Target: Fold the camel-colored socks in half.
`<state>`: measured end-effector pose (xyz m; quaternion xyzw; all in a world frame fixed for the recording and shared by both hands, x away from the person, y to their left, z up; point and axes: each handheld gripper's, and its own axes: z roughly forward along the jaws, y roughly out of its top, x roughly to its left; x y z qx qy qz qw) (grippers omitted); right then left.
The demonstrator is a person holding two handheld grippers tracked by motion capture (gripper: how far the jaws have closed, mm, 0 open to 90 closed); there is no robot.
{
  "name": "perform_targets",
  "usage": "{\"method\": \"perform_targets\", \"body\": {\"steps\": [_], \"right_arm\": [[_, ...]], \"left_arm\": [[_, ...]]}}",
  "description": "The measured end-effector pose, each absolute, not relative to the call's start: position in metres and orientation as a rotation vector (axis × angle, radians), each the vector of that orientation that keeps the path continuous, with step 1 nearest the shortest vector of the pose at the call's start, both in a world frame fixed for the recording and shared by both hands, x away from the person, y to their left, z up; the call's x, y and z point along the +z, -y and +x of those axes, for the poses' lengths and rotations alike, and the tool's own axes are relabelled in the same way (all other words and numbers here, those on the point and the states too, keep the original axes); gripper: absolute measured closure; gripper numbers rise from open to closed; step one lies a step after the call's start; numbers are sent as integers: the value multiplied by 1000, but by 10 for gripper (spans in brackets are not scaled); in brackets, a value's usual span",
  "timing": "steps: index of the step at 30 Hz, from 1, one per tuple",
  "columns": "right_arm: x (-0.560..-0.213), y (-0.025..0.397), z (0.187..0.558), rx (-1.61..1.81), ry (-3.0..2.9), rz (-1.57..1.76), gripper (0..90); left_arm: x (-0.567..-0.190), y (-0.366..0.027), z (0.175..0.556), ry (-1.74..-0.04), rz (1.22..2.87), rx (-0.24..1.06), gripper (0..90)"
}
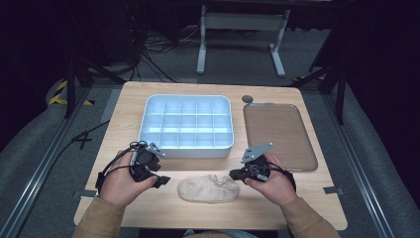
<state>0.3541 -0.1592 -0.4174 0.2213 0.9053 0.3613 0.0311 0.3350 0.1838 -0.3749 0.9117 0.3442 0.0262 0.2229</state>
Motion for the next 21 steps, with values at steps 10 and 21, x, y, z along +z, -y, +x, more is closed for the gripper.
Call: {"method": "perform_targets", "body": {"steps": [10, 21], "right_arm": [[-424, 146, 350, 1120, -2834, 689, 894], [-437, 118, 341, 1110, -2901, 608, 899]], "left_arm": [[-378, -175, 332, -888, 2505, 48, 447], [-389, -168, 332, -820, 2459, 22, 447]]}}
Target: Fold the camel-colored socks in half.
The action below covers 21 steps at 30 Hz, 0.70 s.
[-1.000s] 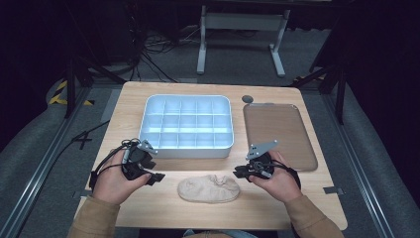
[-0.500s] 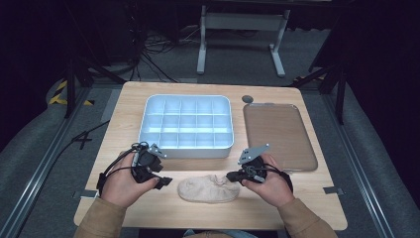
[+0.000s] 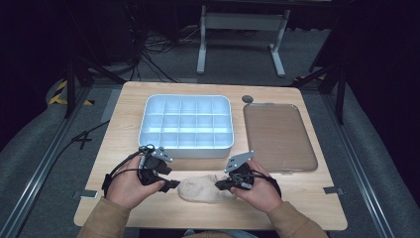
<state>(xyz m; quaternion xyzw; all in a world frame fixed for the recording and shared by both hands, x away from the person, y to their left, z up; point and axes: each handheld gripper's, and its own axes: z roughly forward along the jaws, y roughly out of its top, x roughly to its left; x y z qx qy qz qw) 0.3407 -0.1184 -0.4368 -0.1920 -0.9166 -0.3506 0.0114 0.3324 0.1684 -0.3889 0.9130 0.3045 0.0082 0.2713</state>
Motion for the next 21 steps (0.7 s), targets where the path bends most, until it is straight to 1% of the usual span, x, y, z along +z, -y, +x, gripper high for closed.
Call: {"method": "perform_targets", "body": {"steps": [1, 7, 12, 17, 21], "right_arm": [[-440, 112, 338, -1084, 2861, -581, 898], [-446, 103, 335, -1067, 2866, -548, 899], [-449, 101, 334, -1065, 2862, -543, 898], [-453, 102, 334, -1044, 2873, -554, 897], [-453, 103, 334, -1045, 2875, -552, 897]], "left_arm": [[-391, -168, 332, -826, 2453, 6, 447], [-394, -167, 334, -826, 2445, -4, 445], [-406, -162, 336, -857, 2435, -63, 447], [-420, -155, 338, -901, 2442, -105, 464], [-428, -152, 339, -954, 2427, -122, 510]]}}
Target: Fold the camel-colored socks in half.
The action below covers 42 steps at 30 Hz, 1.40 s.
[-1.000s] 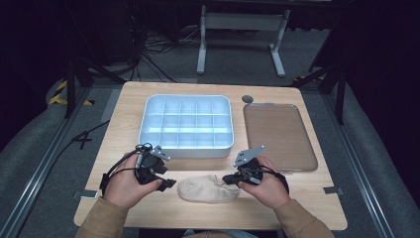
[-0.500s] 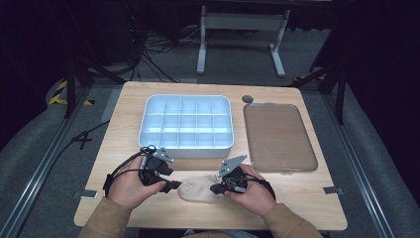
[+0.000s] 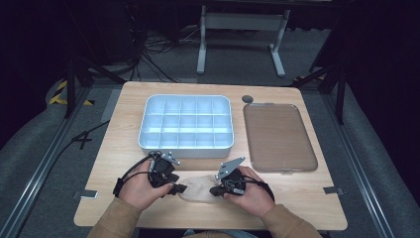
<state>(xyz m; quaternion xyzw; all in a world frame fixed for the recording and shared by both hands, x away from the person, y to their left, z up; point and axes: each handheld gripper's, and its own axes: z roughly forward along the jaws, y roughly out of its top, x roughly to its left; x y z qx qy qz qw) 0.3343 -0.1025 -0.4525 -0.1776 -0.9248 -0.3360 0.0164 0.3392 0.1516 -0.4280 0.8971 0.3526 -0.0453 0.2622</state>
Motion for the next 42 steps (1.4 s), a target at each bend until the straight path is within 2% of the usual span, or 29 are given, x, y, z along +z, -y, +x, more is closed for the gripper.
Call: {"method": "perform_targets", "body": {"steps": [3, 10, 18, 22, 28, 36, 42], "right_arm": [[-452, 103, 334, -1046, 2876, -550, 897], [-451, 103, 334, -1051, 2890, -533, 896], [-451, 103, 334, -1053, 2896, -524, 897], [-450, 104, 333, -1063, 2889, -522, 897], [-451, 104, 333, -1065, 2899, -518, 896], [-449, 106, 333, -1073, 2895, -533, 896], [-451, 104, 332, -1108, 2900, -527, 896]], "left_arm": [[-435, -147, 339, -966, 2455, -88, 572], [-440, -142, 339, -962, 2515, -23, 635], [-442, -137, 338, -950, 2569, -9, 644], [-445, -133, 337, -944, 2610, 4, 611], [-445, -130, 336, -960, 2618, 11, 614], [-445, -127, 335, -949, 2616, -54, 822], [-443, -125, 335, -959, 2627, -44, 846]]}}
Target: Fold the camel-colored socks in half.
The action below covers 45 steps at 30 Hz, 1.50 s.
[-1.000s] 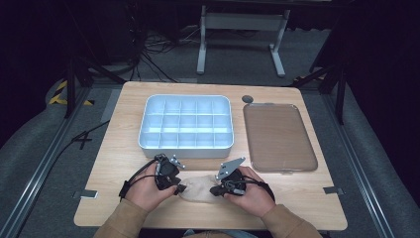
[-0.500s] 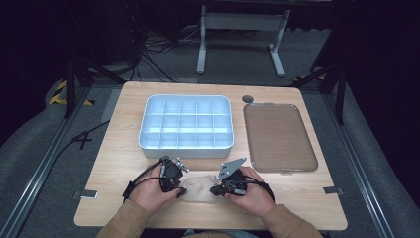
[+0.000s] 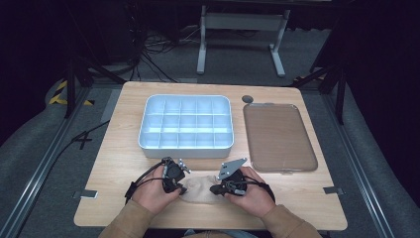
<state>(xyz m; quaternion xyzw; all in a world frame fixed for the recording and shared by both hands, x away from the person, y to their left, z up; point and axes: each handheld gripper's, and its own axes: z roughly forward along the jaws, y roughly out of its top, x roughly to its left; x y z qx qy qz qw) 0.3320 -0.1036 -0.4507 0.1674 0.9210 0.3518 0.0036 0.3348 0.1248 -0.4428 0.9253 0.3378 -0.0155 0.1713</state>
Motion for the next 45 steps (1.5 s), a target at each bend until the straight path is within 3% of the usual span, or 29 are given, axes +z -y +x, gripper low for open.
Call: {"method": "perform_targets", "body": {"steps": [15, 28, 45], "right_arm": [[-466, 93, 333, 1112, -2829, 541, 899], [-469, 93, 333, 1116, -2831, 542, 900], [-470, 93, 334, 1126, -2834, 549, 900]], "left_arm": [[-433, -129, 334, -966, 2616, -71, 849], [-418, -128, 333, -974, 2575, -180, 849], [-396, -112, 334, -870, 2547, -187, 851]]}}
